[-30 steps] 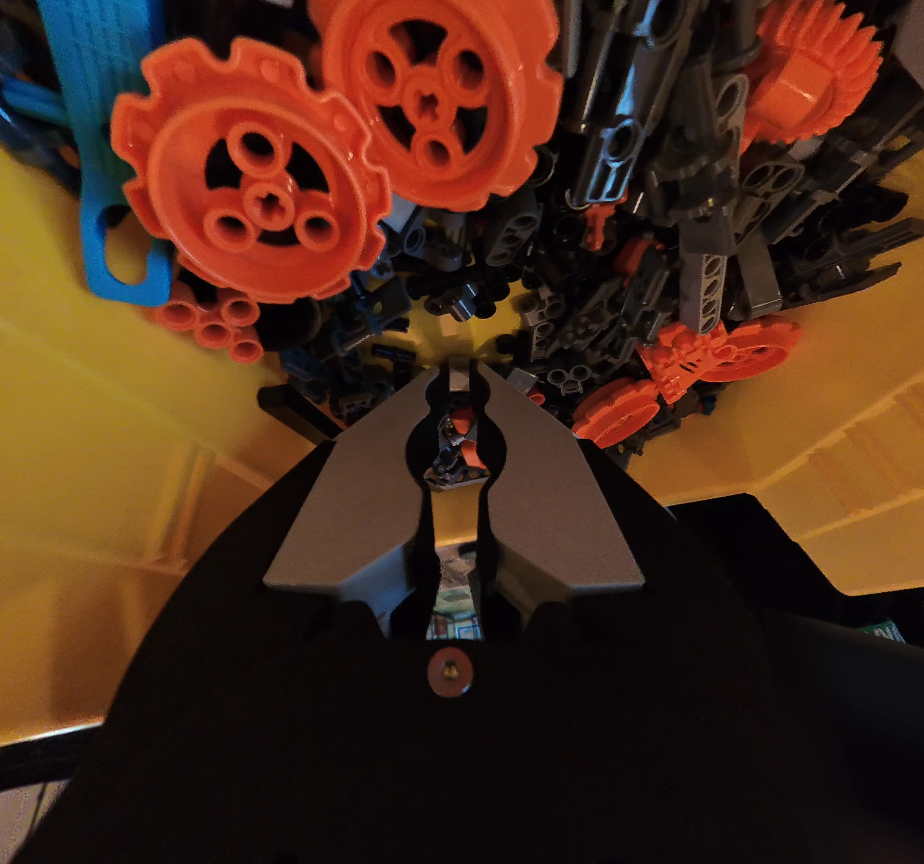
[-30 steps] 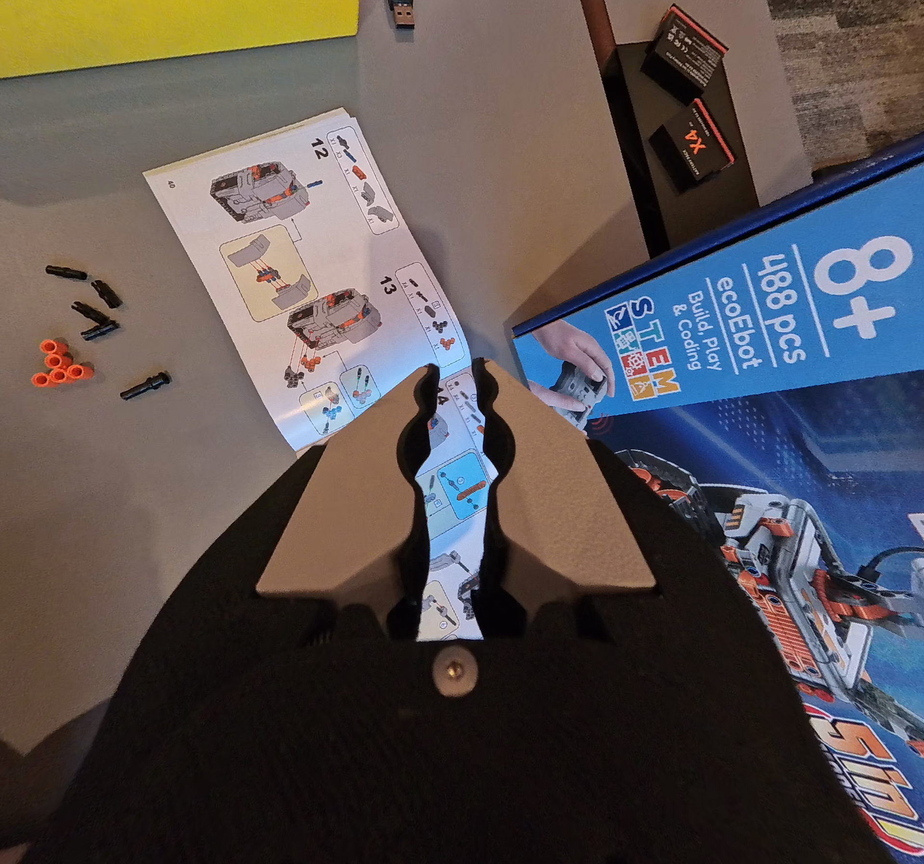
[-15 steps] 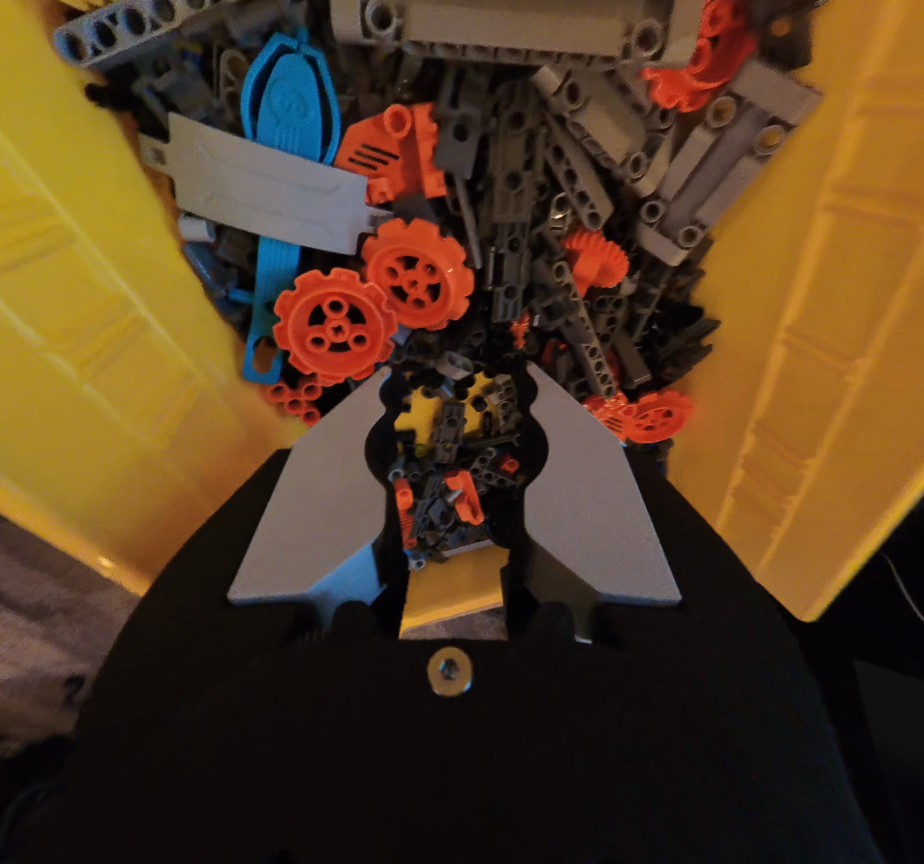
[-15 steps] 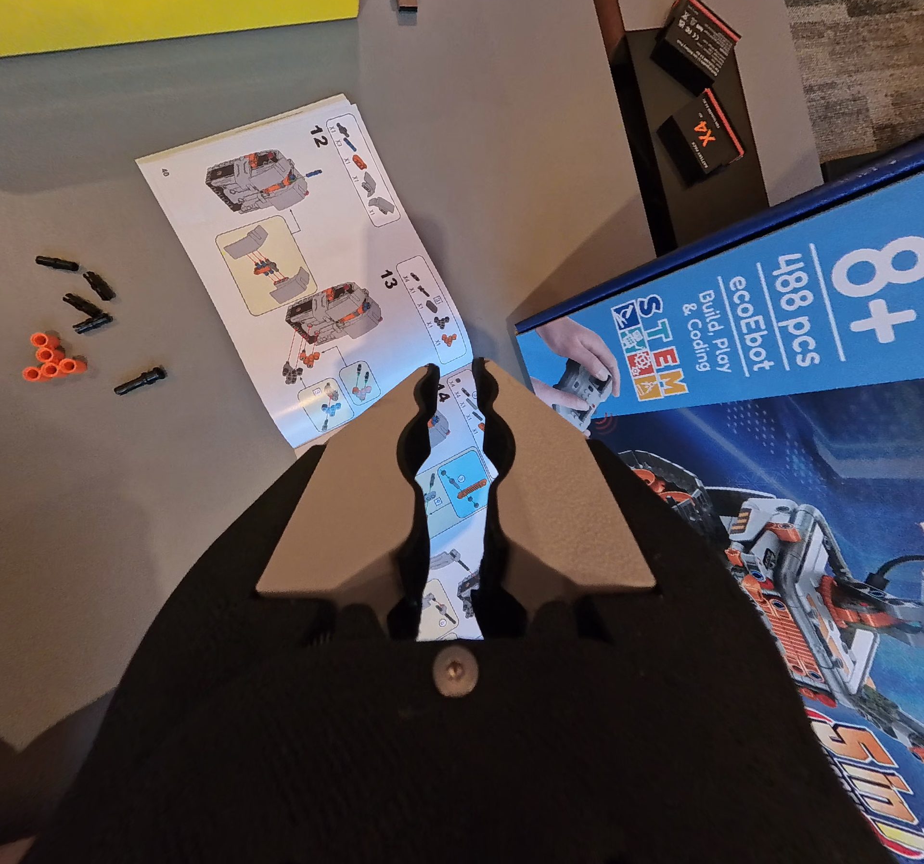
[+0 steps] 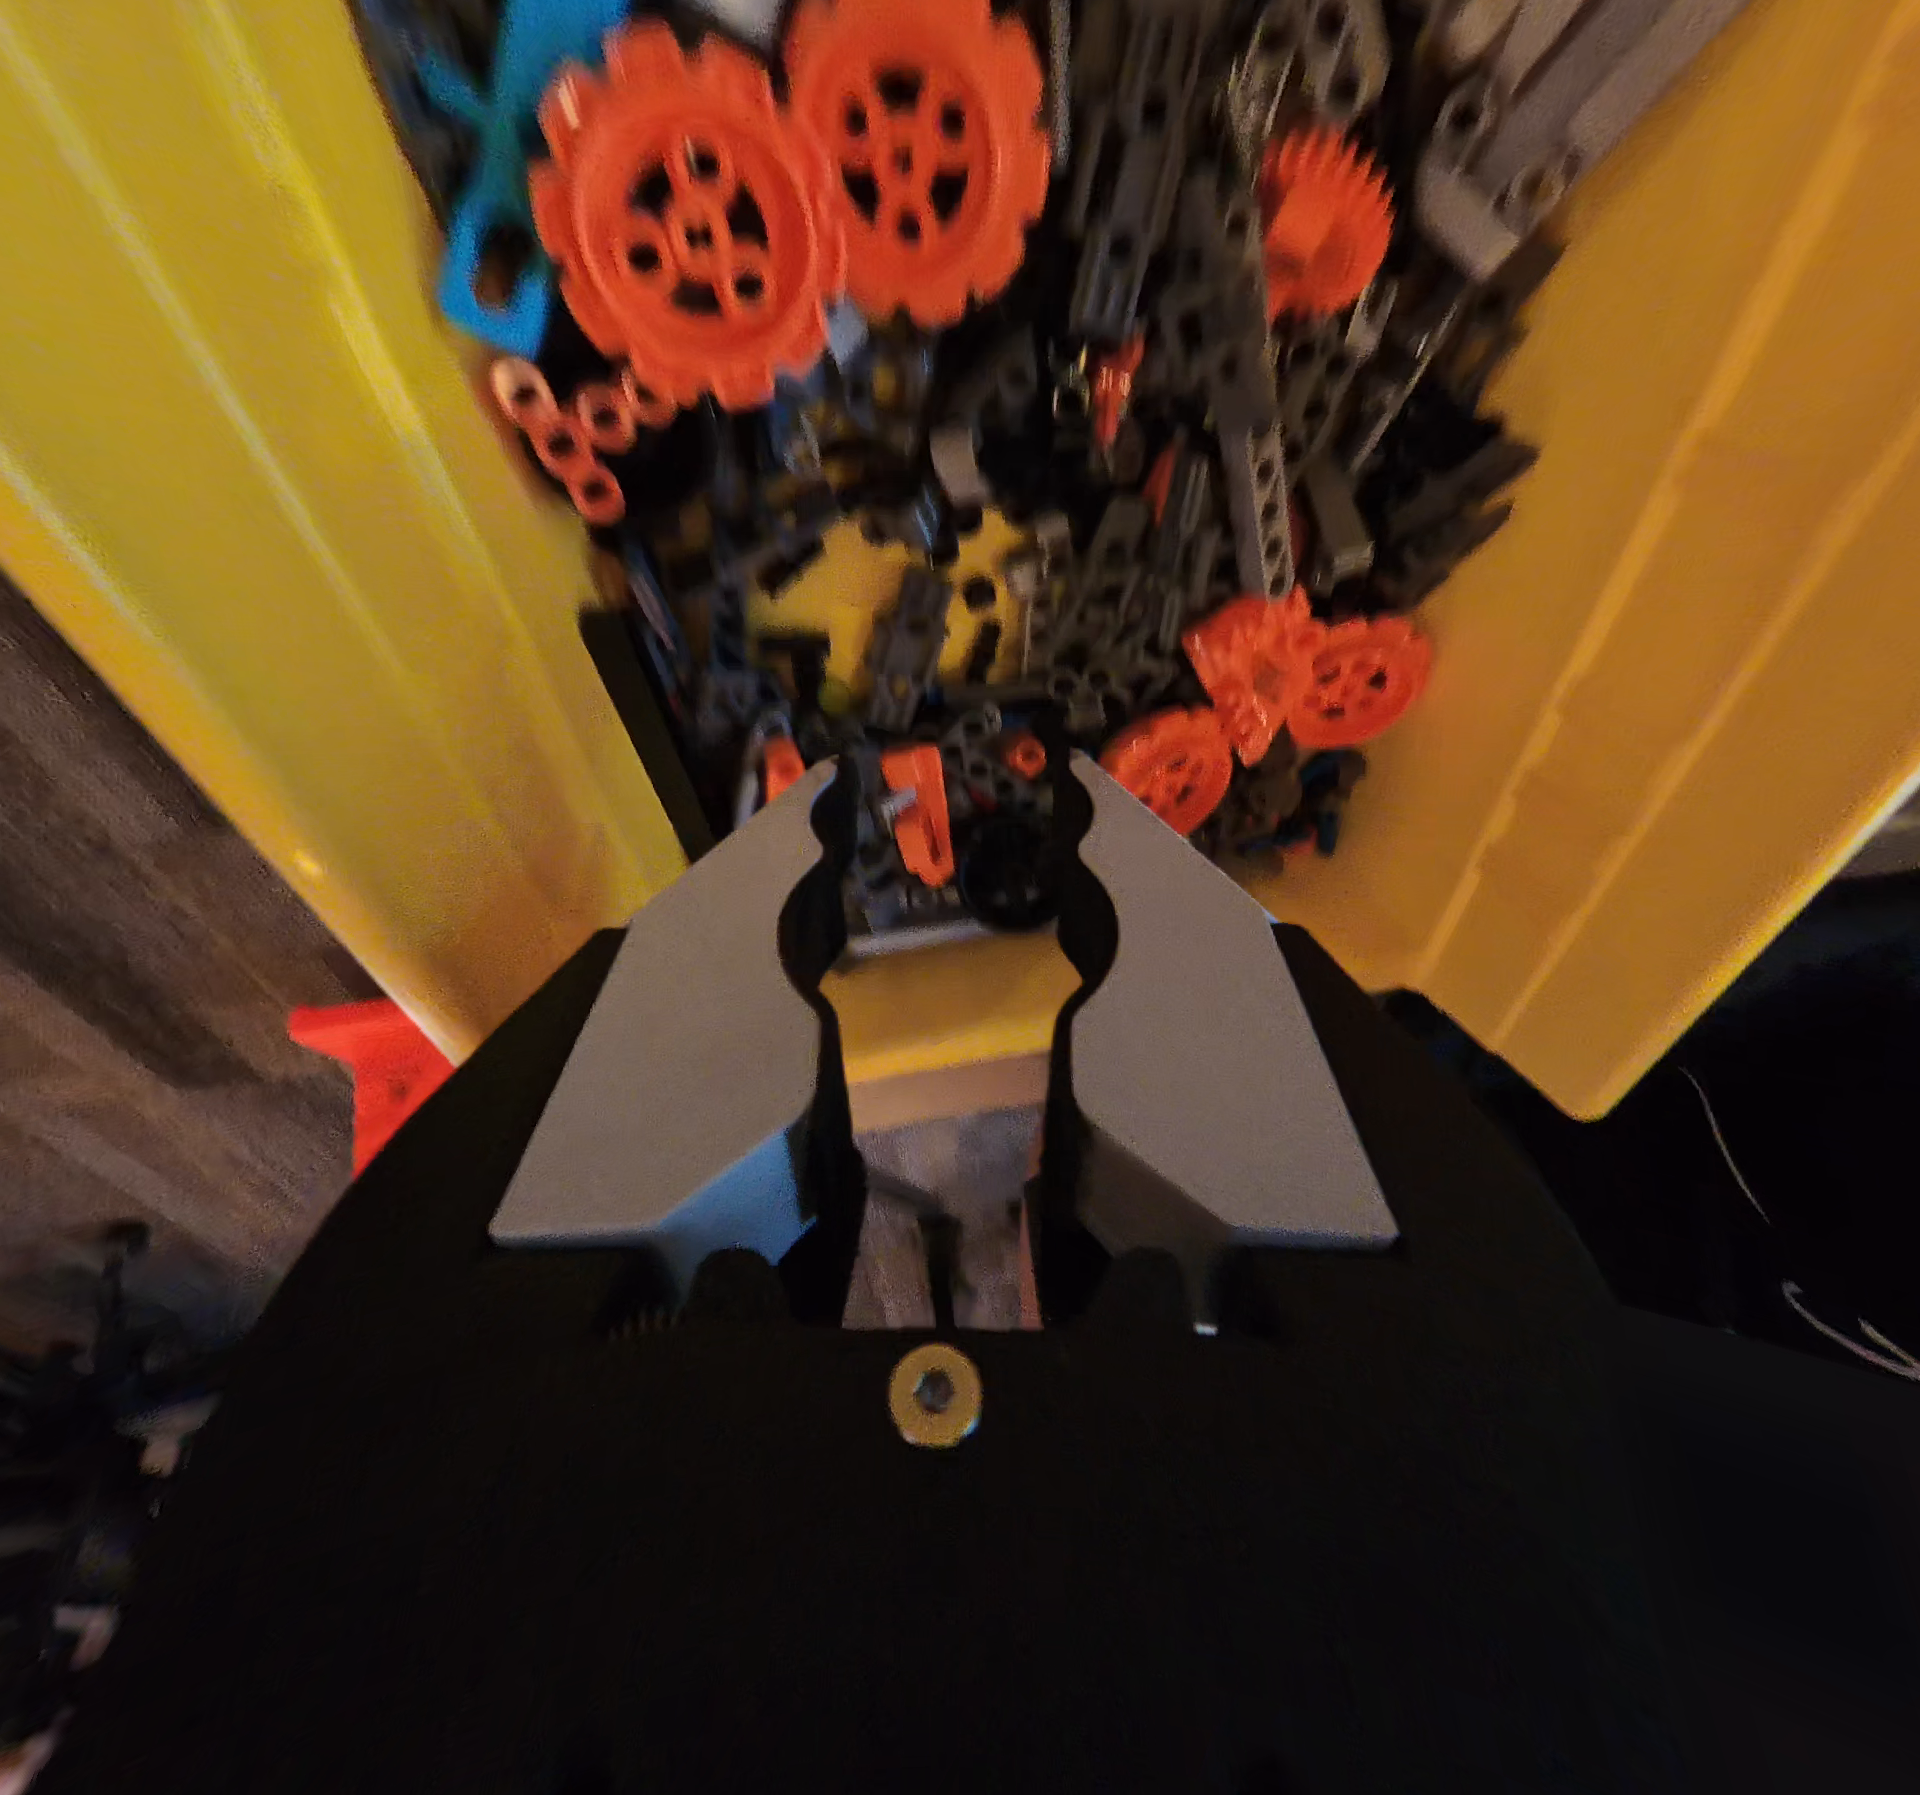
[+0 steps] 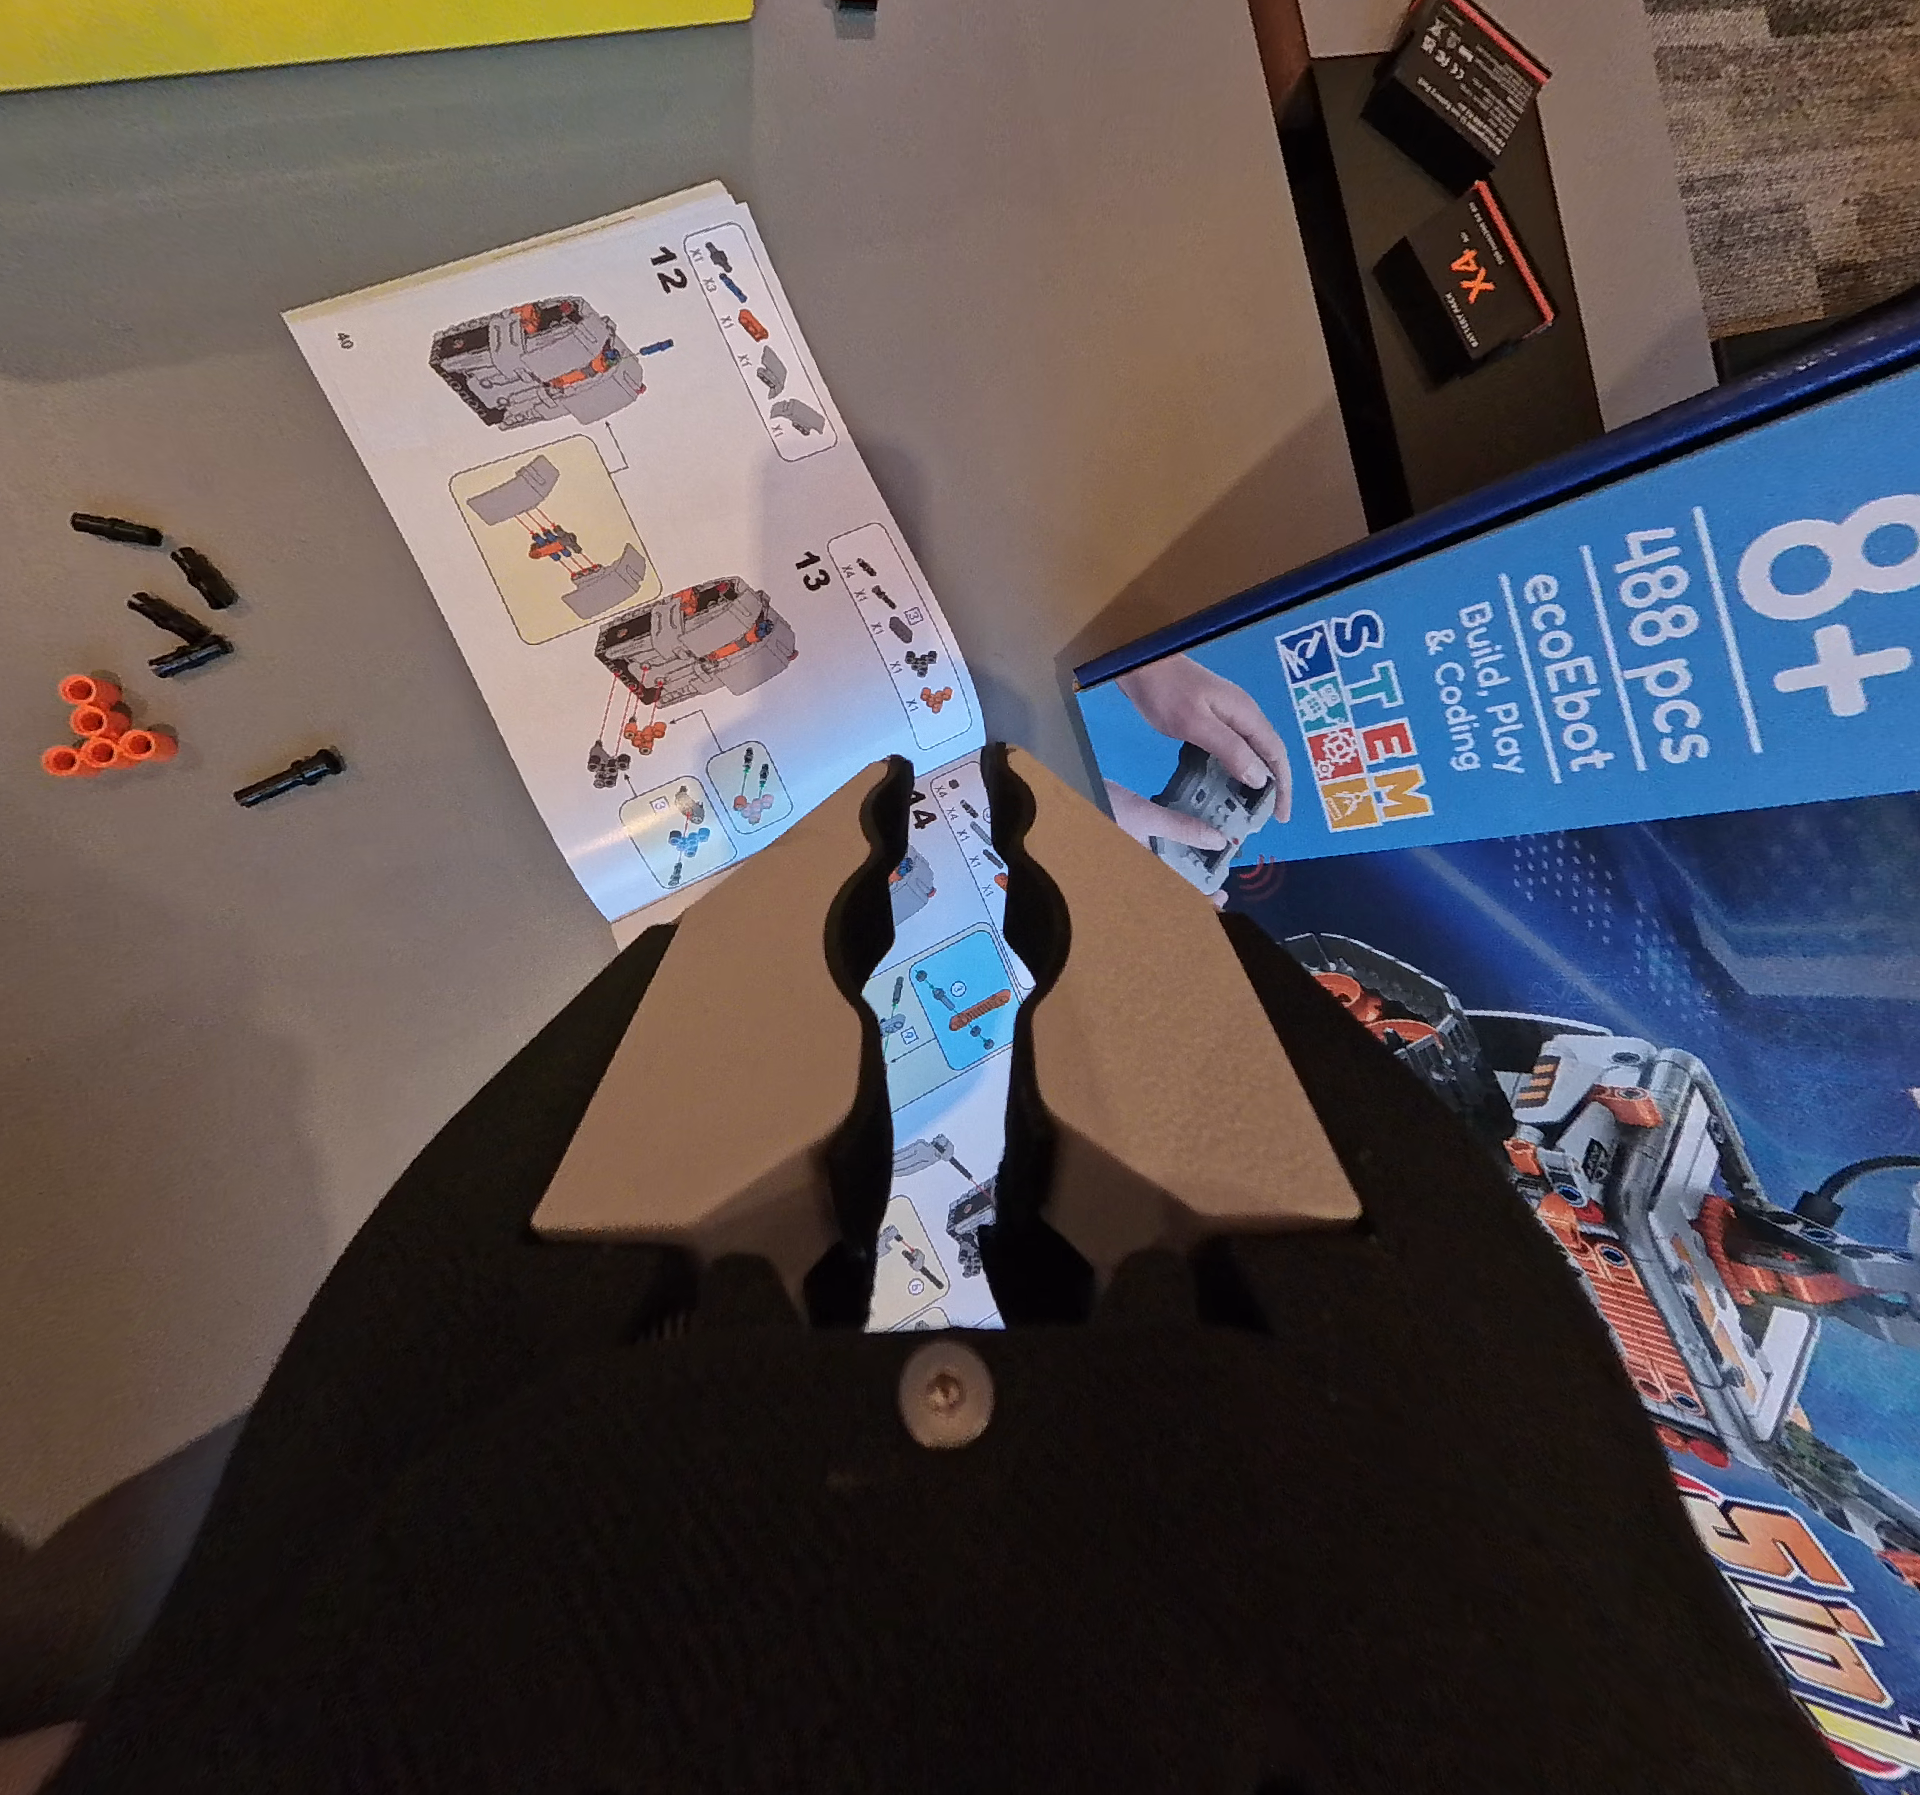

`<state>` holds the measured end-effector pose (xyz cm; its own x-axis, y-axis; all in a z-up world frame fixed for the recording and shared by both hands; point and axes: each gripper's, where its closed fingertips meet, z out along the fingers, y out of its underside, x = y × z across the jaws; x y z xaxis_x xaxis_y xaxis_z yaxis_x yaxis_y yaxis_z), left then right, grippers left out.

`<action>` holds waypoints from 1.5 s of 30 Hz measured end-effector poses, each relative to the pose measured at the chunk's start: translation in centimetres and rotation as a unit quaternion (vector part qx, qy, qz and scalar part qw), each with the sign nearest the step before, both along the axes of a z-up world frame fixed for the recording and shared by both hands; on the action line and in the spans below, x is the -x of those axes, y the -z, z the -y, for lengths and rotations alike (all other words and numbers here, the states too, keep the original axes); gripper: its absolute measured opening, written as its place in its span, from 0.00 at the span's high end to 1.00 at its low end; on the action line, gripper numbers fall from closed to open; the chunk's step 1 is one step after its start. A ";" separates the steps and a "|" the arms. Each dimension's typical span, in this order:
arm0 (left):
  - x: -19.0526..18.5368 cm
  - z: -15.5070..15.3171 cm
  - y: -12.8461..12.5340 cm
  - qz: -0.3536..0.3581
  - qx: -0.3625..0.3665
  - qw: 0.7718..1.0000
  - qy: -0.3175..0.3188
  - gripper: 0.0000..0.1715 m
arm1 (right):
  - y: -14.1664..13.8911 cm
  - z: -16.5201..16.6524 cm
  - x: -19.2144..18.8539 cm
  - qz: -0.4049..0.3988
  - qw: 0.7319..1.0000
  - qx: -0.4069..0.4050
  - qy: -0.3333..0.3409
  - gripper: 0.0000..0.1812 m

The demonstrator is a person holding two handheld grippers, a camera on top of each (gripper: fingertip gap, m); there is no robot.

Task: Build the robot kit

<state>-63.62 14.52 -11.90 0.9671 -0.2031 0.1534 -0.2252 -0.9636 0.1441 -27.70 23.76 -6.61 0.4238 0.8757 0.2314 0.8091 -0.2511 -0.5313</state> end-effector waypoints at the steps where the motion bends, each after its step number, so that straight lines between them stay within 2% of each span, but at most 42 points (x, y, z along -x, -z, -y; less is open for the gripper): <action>1: 0.3 1.1 0.1 -0.008 0.020 1.000 -0.004 0.79 | 0.0 0.0 0.0 0.000 1.000 0.000 0.000 0.92; 3: 1.1 1.9 0.3 -0.031 0.033 0.999 -0.006 0.77 | 0.0 0.0 0.0 0.000 1.000 0.001 -0.001 0.92; 7: 1.3 2.2 0.6 -0.024 0.044 0.999 -0.018 0.74 | 0.0 0.0 0.0 0.000 1.000 0.000 -0.001 0.92; 10: 1.2 3.3 1.1 -0.025 0.081 0.996 -0.019 0.63 | 0.0 0.0 -0.1 0.000 1.000 0.001 -0.001 0.92; 14: 1.2 3.5 1.6 -0.031 0.100 0.994 -0.022 0.55 | 0.1 0.1 -0.1 0.001 1.000 0.002 -0.002 0.92; 19: 1.0 3.9 2.4 -0.027 0.126 0.992 -0.018 0.55 | 0.1 0.1 -0.1 0.002 1.000 0.002 -0.004 0.92; 24: 0.8 4.9 3.9 -0.025 0.184 0.983 0.012 0.62 | -0.1 0.2 -0.2 0.001 1.000 0.000 -0.005 0.92; 27: 0.8 5.0 4.0 -0.031 0.190 0.981 0.026 0.66 | -0.2 0.2 -0.1 0.000 1.000 -0.001 -0.006 0.92; 29: -0.5 5.0 3.6 0.005 0.193 0.981 0.024 0.87 | -0.2 0.2 -0.1 0.000 1.000 -0.002 -0.006 0.92; 30: -0.8 4.9 3.5 0.011 0.191 0.981 0.023 0.93 | -0.2 0.2 -0.2 0.000 1.000 -0.002 -0.006 0.92; 38: -1.2 2.0 3.0 0.010 0.122 0.991 0.049 0.93 | 0.0 0.3 -0.1 0.006 1.000 -0.002 -0.010 0.92; 42: -1.5 -1.5 2.2 0.014 0.030 0.997 0.068 0.93 | 0.1 0.3 -0.1 0.009 1.000 0.000 -0.011 0.92; 45: -4.0 -5.0 1.0 0.083 -0.047 0.993 0.066 0.93 | 0.3 0.3 -0.1 0.014 1.000 0.000 -0.011 0.92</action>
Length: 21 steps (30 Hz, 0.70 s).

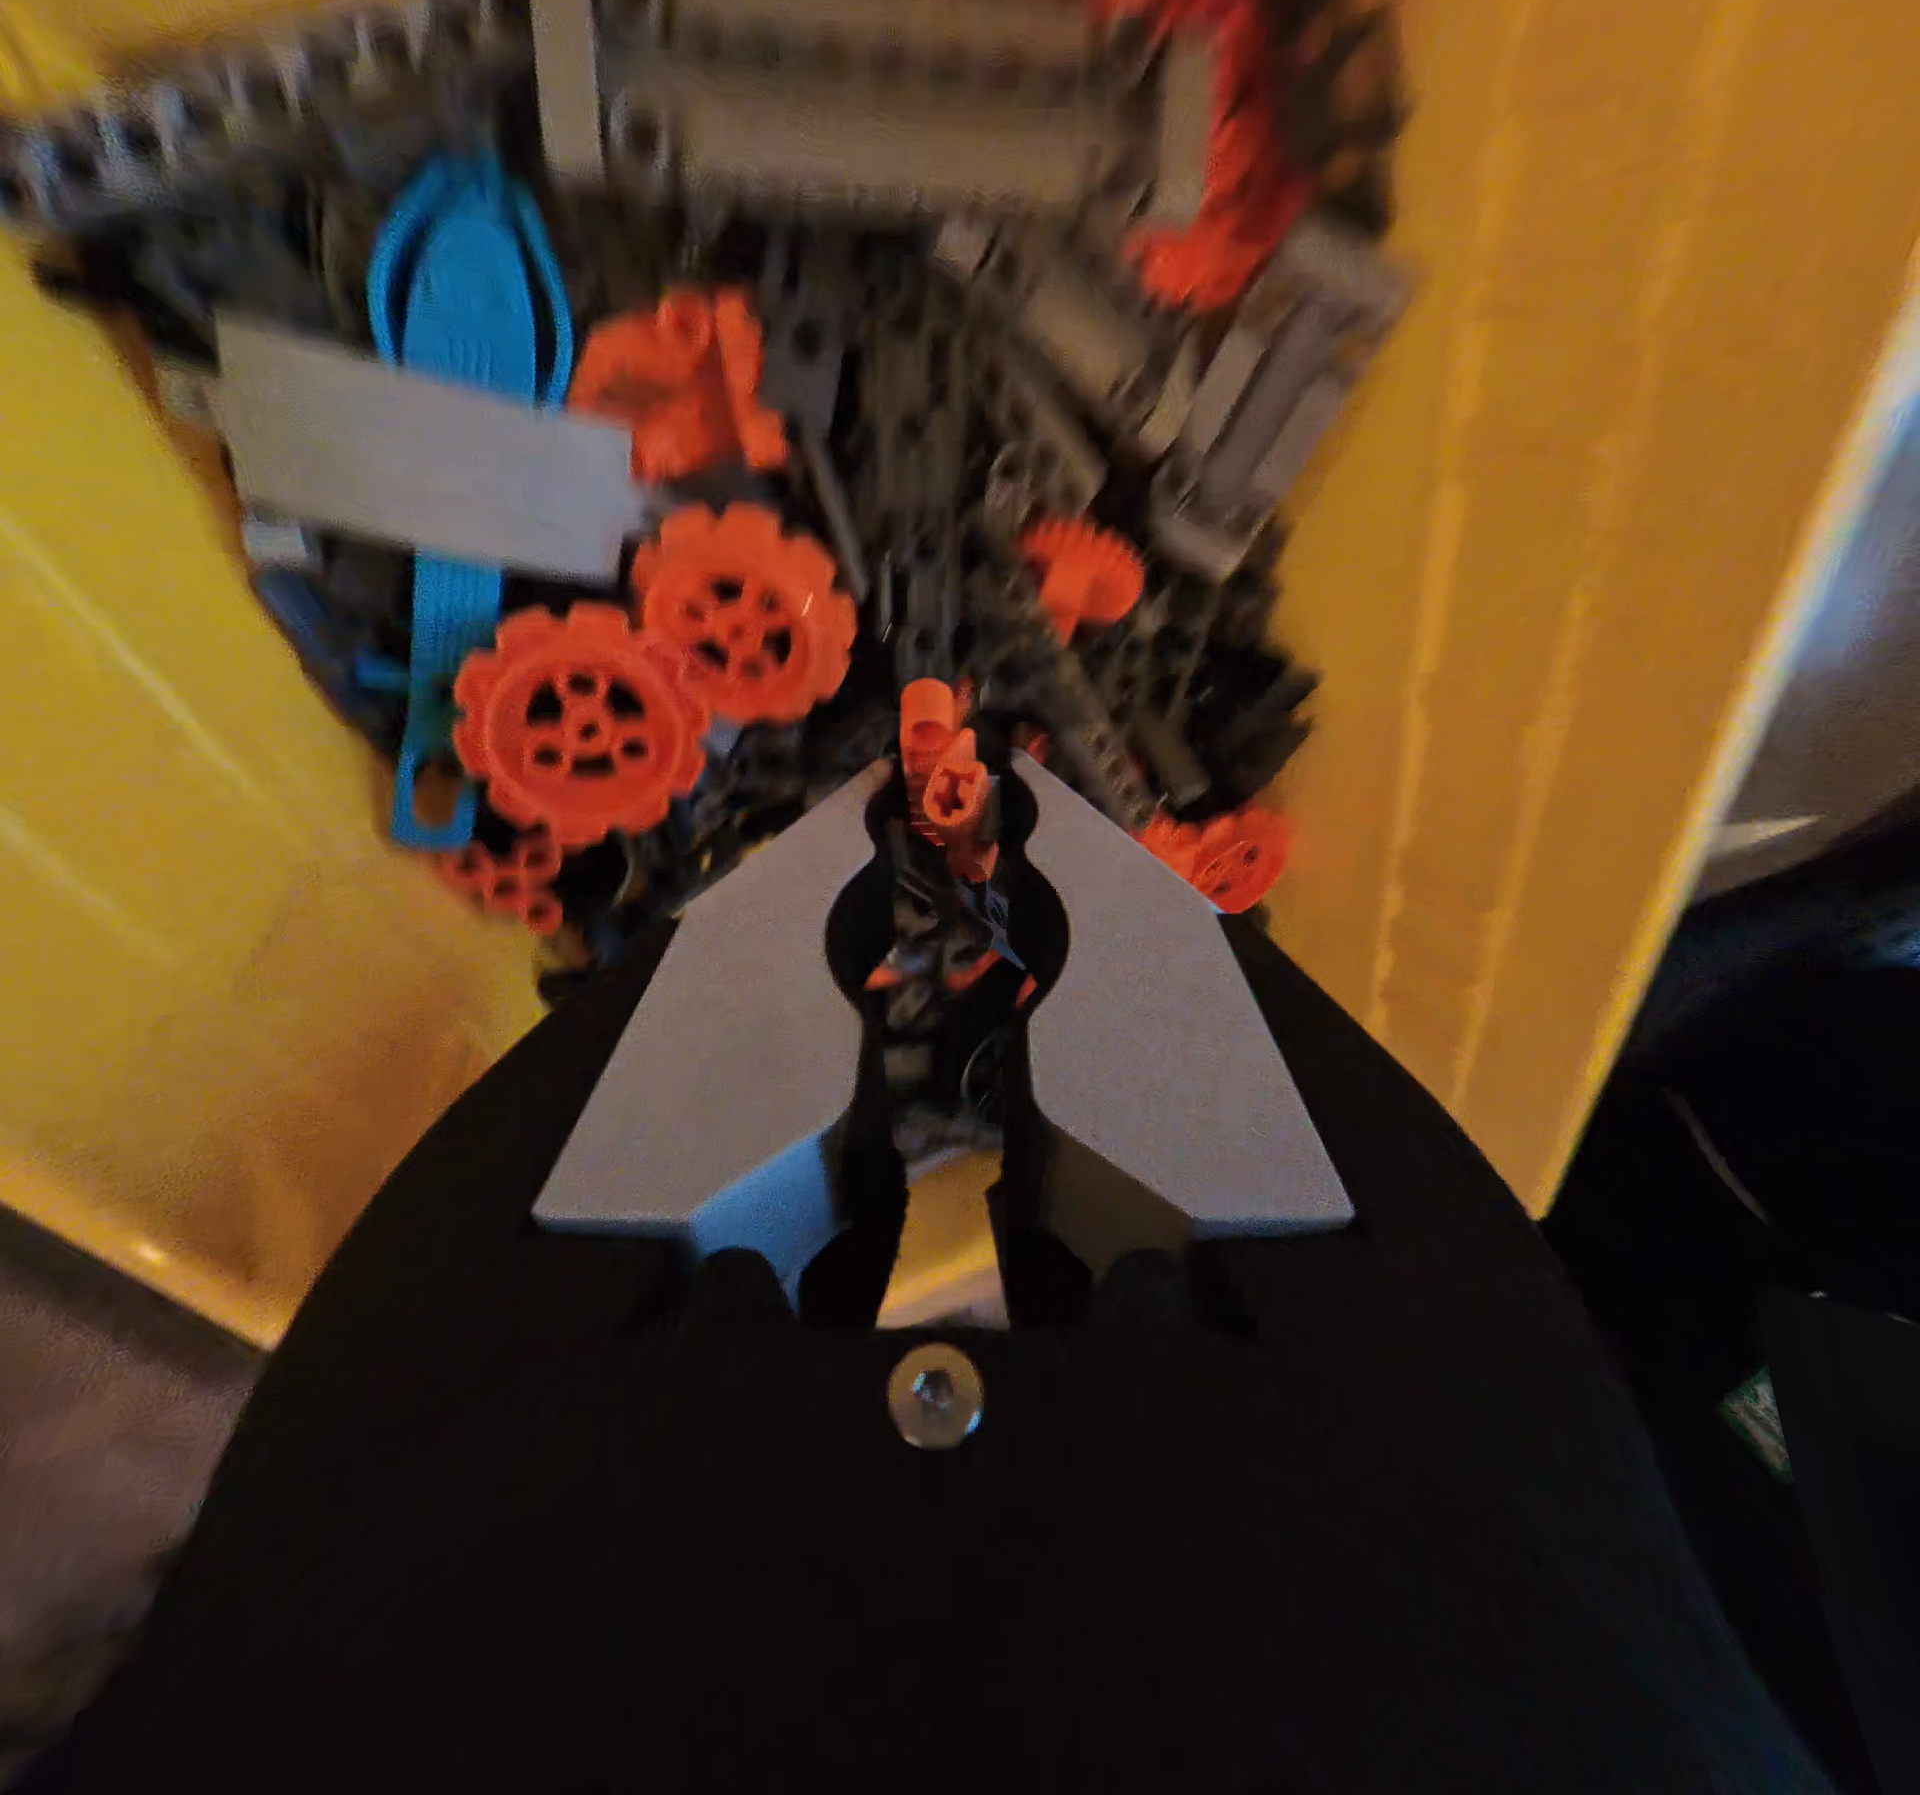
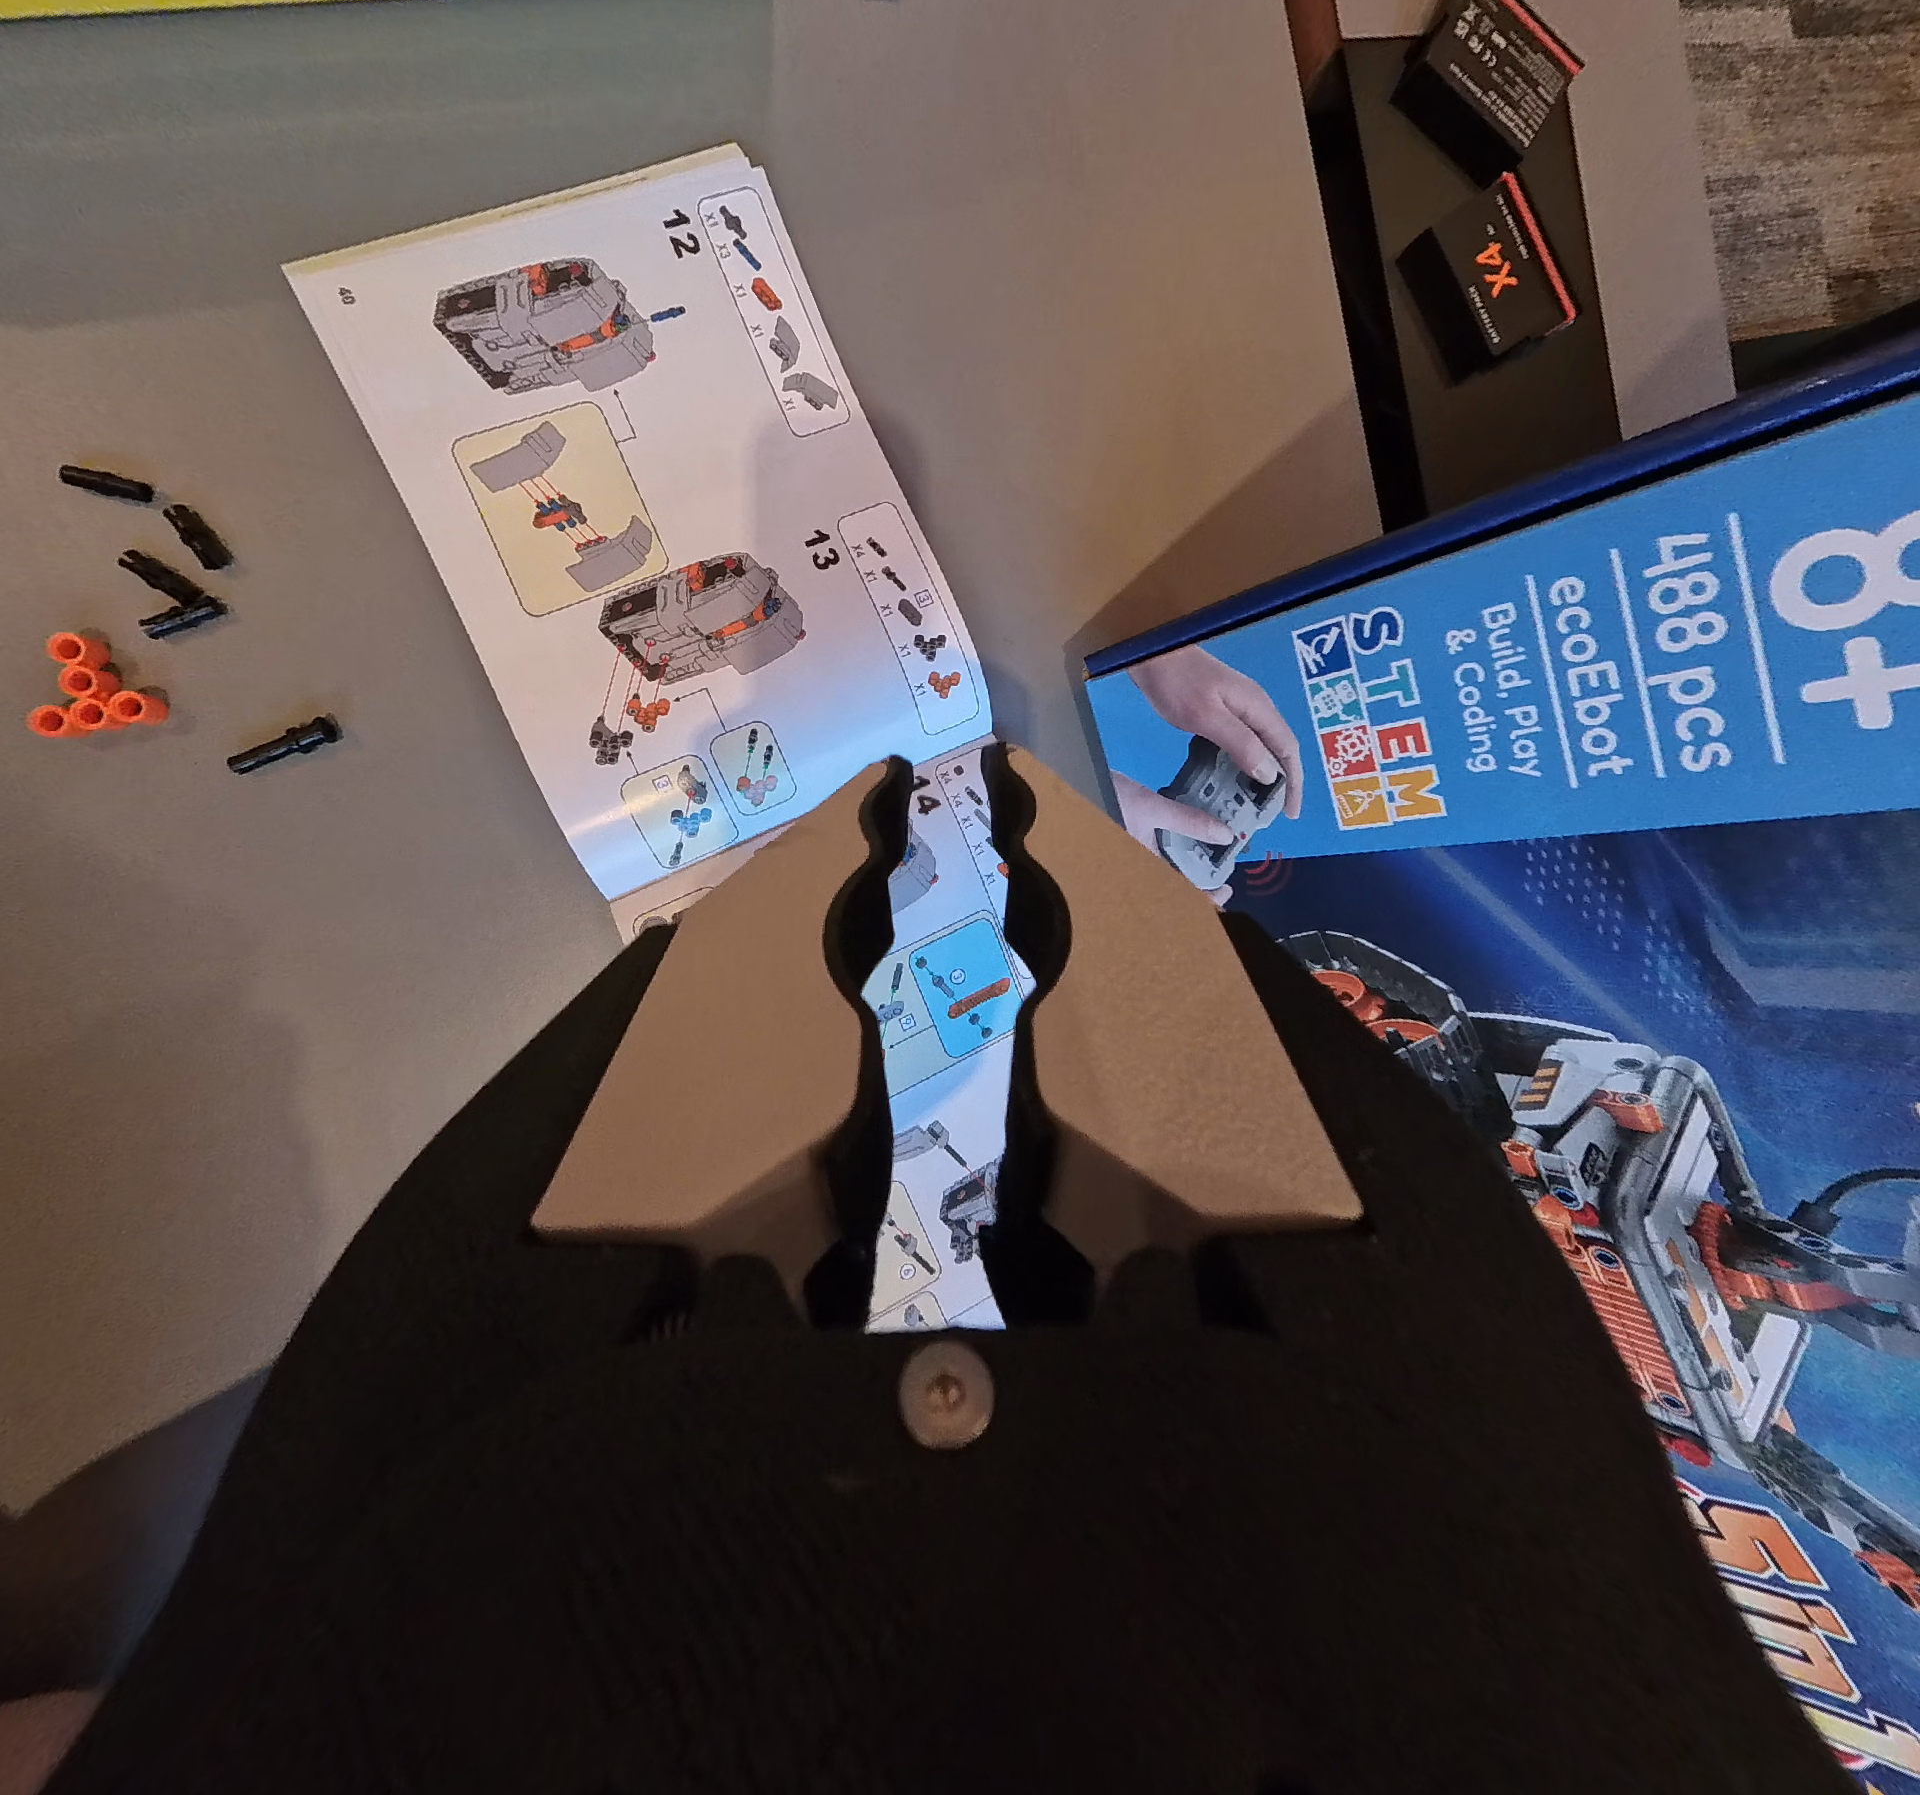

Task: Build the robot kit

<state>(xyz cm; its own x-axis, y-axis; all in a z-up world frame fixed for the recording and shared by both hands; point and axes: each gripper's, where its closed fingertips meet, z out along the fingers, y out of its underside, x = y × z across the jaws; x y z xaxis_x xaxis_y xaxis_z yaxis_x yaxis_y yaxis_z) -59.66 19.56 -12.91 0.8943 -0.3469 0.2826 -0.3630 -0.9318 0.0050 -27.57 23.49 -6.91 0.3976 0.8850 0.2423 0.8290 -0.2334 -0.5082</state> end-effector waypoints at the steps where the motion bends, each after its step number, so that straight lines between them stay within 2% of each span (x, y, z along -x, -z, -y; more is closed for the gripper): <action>1: -0.9 -1.1 -0.5 0.025 -0.024 0.999 -0.007 0.93 | 0.1 0.0 0.0 0.001 1.000 0.001 0.000 0.92; 2: -1.6 -2.0 -1.1 0.049 -0.044 0.998 -0.016 0.93 | 0.1 0.0 -0.1 0.002 1.000 0.001 0.000 0.92; 4: -2.8 -2.6 -1.4 0.079 -0.053 0.995 -0.023 0.75 | 0.1 0.0 -0.1 0.002 1.000 0.001 0.001 0.92; 6: -2.2 -1.4 -0.6 0.053 -0.021 0.998 -0.015 0.65 | 0.1 0.0 -0.1 0.001 1.000 0.002 0.001 0.92; 9: -0.1 2.6 0.3 -0.019 0.050 0.998 -0.015 0.65 | 0.2 0.0 -0.1 0.002 1.000 0.003 0.000 0.92; 11: 0.9 5.4 0.1 -0.049 0.084 0.995 -0.018 0.59 | 0.3 0.0 -0.2 0.004 1.000 0.004 0.000 0.92; 13: 2.8 7.4 -0.1 -0.097 0.105 0.989 -0.030 0.57 | 0.4 0.0 -0.2 0.007 1.000 0.004 0.000 0.92; 16: 3.7 8.8 0.0 -0.106 0.131 0.983 -0.067 0.61 | 0.5 0.0 -0.3 0.010 1.000 0.006 -0.001 0.92; 21: 4.3 10.2 0.8 -0.111 0.183 0.973 -0.083 0.56 | 0.5 0.0 -0.2 0.011 1.000 0.005 -0.003 0.92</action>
